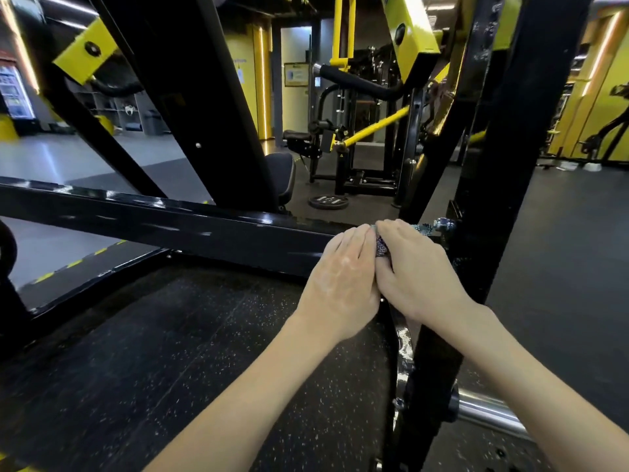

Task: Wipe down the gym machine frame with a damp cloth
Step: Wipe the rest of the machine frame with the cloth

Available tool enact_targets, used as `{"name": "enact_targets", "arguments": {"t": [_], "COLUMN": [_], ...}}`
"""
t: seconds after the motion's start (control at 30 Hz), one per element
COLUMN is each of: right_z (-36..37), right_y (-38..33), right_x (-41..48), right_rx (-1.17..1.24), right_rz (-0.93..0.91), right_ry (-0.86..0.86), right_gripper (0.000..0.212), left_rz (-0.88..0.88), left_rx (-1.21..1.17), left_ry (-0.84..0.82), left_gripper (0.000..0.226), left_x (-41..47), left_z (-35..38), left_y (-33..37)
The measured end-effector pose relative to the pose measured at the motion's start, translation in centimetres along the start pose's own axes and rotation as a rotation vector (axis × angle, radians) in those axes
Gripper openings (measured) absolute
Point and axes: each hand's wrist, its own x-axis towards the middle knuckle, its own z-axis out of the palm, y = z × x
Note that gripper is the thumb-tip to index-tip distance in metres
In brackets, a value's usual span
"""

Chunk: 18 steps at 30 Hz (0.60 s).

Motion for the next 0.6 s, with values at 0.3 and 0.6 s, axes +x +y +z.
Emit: {"name": "enact_targets", "arguments": {"t": [0.3,0.6], "right_z": [-2.5,-4.2], "right_y": [-1.5,-2.2], "right_x": [-0.1,1.9], "right_rx": [-0.022,0.017], "right_rz": [0.133,0.225], "right_ry": [-0.262,-0.566], "right_gripper": [0.045,0.052], "left_rz": [-0.028,-0.113], "left_rx": [0.07,0.072], "left_ry": [-0.285,-0.704], "left_gripper": [0.064,0.071], "left_x": [0.4,3.1], "left_z": [-3.4,-7.3], "left_y": [-0.1,0.1]}}
